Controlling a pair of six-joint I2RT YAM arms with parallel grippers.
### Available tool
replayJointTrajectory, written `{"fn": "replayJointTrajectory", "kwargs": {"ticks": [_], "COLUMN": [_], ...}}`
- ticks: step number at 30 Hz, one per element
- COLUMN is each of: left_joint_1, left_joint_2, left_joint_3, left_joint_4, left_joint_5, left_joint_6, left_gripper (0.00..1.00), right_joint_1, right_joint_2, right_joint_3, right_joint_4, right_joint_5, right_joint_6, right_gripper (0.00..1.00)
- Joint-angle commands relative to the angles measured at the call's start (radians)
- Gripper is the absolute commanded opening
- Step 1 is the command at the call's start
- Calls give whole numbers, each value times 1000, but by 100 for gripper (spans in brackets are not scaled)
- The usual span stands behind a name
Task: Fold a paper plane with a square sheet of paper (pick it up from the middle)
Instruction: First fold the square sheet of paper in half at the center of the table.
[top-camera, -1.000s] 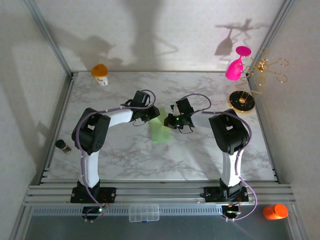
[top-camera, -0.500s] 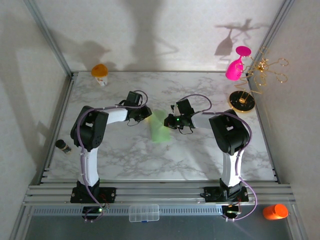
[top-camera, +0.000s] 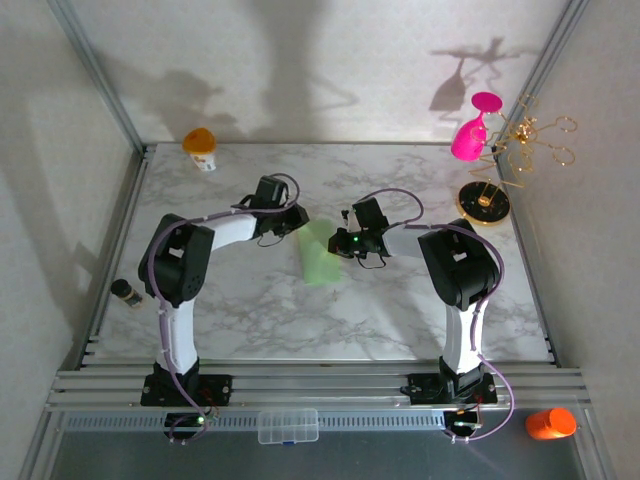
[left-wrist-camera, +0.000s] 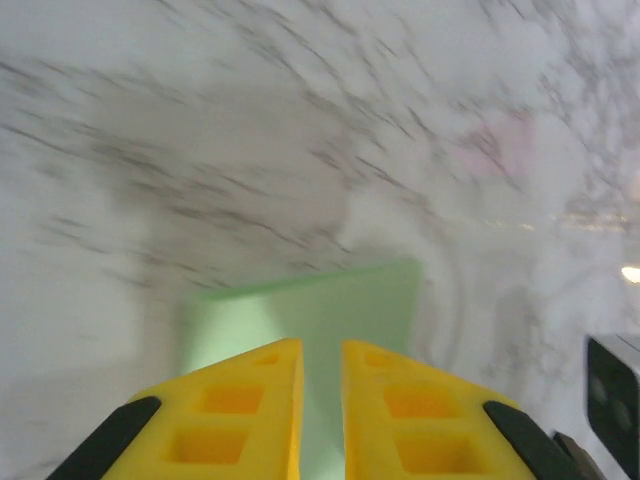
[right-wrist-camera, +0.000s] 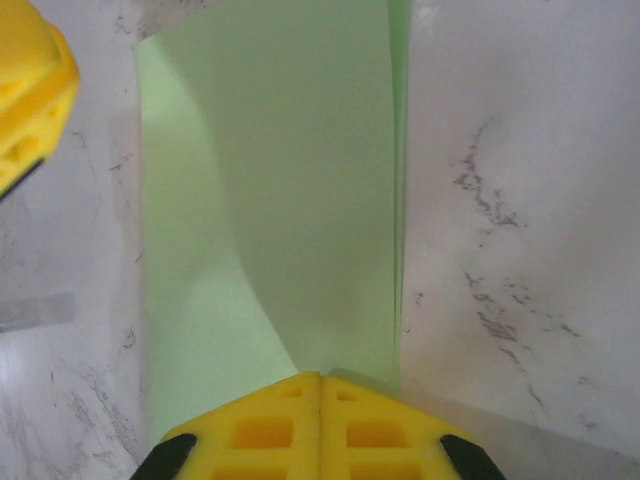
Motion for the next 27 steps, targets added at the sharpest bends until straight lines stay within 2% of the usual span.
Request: {"fn": "replayJointTrajectory", "kwargs": {"ticks": [1, 9, 17, 21, 27], "left_joint_1": [-25, 6, 96, 114, 73], "left_joint_2": [51, 105, 53, -25, -118], "left_joint_3": [52, 53, -8, -5, -79], "left_joint_4": [5, -23, -65, -91, -11], "left_joint_5": [35, -121, -214, -189, -31], "left_joint_6": [-31, -61, -30, 8, -27], "left_gripper": [18, 17, 18, 19, 20], "right_joint_1": [-23, -24, -26, -27, -27], "right_joint_2": [165, 163, 150, 123, 90], "right_joint_3": [-121, -126, -108, -62, 5], "right_joint_4": [-304, -303, -319, -333, -334], "right_joint_5": [313, 313, 324, 304, 231], "right_joint_6": [-42, -45, -83, -159, -270], "right_gripper": [0, 0, 0, 0, 0]}}
